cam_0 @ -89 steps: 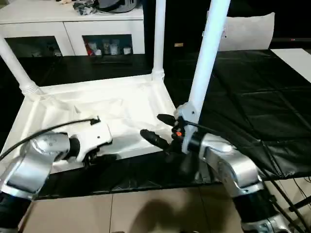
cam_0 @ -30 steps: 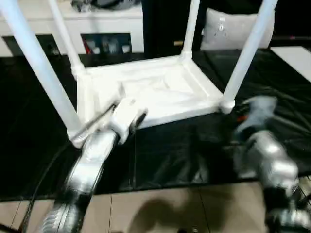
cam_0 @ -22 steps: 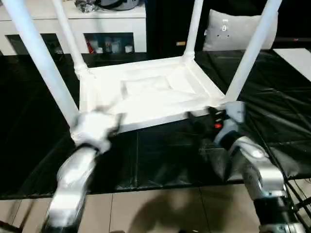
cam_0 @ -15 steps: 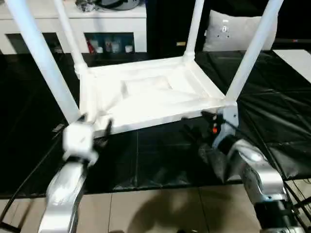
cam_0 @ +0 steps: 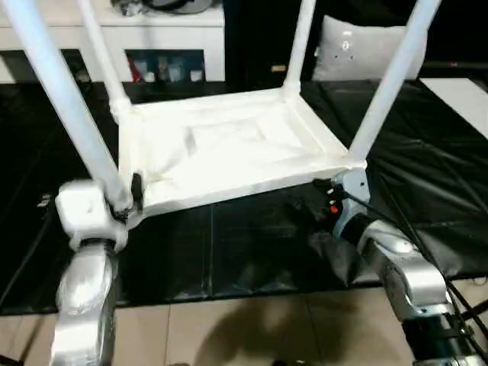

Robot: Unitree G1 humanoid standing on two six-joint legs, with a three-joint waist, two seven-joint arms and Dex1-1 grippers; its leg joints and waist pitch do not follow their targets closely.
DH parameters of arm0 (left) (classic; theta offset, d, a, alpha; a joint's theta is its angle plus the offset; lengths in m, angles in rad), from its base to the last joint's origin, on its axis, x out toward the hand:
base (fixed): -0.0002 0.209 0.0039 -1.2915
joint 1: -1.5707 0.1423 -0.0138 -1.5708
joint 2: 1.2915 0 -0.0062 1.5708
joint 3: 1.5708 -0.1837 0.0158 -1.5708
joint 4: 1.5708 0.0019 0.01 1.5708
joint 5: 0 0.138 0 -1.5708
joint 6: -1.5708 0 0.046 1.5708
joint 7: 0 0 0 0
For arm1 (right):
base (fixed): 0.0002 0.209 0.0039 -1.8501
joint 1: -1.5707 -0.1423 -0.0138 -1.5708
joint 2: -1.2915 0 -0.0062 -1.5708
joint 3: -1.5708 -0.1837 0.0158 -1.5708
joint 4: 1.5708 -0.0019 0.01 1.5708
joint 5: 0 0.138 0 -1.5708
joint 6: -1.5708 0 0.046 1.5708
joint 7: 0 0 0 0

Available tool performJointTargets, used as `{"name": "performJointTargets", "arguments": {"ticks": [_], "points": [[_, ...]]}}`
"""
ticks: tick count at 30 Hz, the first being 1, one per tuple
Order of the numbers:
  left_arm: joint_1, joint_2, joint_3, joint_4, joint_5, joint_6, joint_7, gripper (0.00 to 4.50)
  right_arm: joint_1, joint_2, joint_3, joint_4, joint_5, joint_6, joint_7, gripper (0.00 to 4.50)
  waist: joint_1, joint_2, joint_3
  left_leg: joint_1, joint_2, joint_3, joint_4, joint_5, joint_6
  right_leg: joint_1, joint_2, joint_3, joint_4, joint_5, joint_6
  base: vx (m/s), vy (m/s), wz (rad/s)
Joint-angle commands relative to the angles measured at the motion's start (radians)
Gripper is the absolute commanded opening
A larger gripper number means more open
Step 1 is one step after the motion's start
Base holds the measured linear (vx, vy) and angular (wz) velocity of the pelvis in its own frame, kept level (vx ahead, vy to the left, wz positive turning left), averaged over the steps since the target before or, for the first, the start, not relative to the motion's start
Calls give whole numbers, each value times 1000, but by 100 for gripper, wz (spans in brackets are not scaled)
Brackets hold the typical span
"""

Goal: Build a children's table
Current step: Rotate table base

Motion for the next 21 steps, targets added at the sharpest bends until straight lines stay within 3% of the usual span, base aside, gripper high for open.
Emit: {"name": "performJointTargets", "arguments": {"ticks": [1,2,5,6,7,8,9,10,11,12,13,16,17,18,20,21], "points": [[-58,28,5,95,-10,24,-41,444,-26,-4,-3,43,-25,31,-39,450,1,-1,-60,-15,14,2,-70,-111,72,64,-47,54,-72,-353,-18,0,0,0],[-102,48,6,162,-14,32,-67,444,-42,3,-19,79,-33,36,-70,450,2,4,-60,-13,13,3,-70,-103,69,64,-49,56,-66,-334,-33,0,0,0],[-128,60,8,204,-17,38,-83,444,-53,9,-30,103,-38,38,-91,450,2,3,-62,-12,10,5,-69,-95,63,65,-52,58,-64,-328,-49,0,0,0],[-167,79,3,264,-40,48,-139,444,-73,12,-48,148,-42,32,-116,450,2,7,-63,-14,13,4,-69,-85,62,68,-54,60,-60,-308,-57,0,0,0],[-208,100,-3,326,-77,42,-223,444,-98,6,-63,206,-44,26,-127,450,3,2,-63,-10,6,9,-67,-77,65,63,-54,61,-64,-314,-70,0,0,0],[-212,102,-3,332,-81,41,-232,444,-101,5,-64,212,-45,25,-127,450,5,5,-65,-7,8,10,-67,-80,61,62,-54,62,-60,-313,-78,0,0,0],[-223,112,-3,350,-108,18,-296,444,-114,-4,-61,246,-57,9,-128,450,6,-2,-62,-10,13,10,-68,-80,59,64,-56,63,-57,-302,-89,0,0,0],[-223,112,-3,350,-108,18,-296,444,-114,-4,-61,246,-57,9,-128,450,11,0,-60,-9,12,10,-69,-86,60,63,-58,63,-60,-319,-91,0,0,0],[-235,138,-12,368,-172,-22,-465,444,-146,-18,-60,320,-70,-24,-121,450,15,-2,-60,-7,13,12,-69,-99,54,63,-62,63,-63,-343,-90,0,0,0],[-235,138,-12,368,-172,-22,-465,444,-146,-18,-60,320,-70,-24,-121,450,16,0,-60,-6,13,12,-71,-105,50,62,-64,64,-62,-357,-91,0,0,0],[-234,162,-29,363,-191,-17,-550,444,-166,-27,-60,362,-78,-42,-120,450,18,2,-60,-3,15,13,-71,-109,47,60,-62,65,-64,-360,-92,0,0,0],[-232,183,-46,350,-213,9,-630,444,-186,-33,-63,403,-81,-59,-117,450,25,0,-61,-2,20,13,-73,-100,37,63,-63,69,-50,-308,-114,0,0,0],[-230,206,-73,326,-231,40,-709,444,-208,-42,-66,450,-87,-76,-118,450,23,-8,-60,-3,21,15,-72,-95,38,62,-62,70,-49,-300,-118,0,0,0],[-230,214,-86,312,-243,59,-742,444,-218,-45,-68,472,-91,-85,-117,450,26,-3,-61,-2,22,14,-73,-85,35,64,-64,71,-43,-287,-131,0,0,0],[-229,228,-106,291,-261,87,-793,444,-234,-49,-70,505,-96,-98,-117,450,26,-3,-61,-1,23,16,-73,-76,33,64,-65,74,-37,-266,-151,0,0,0],[-224,243,-148,240,-287,126,-862,444,-255,-55,-72,551,-105,-111,-115,450,24,-9,-60,-1,24,18,-72,-76,34,64,-64,75,-37,-252,-156,0,0,0]]}}
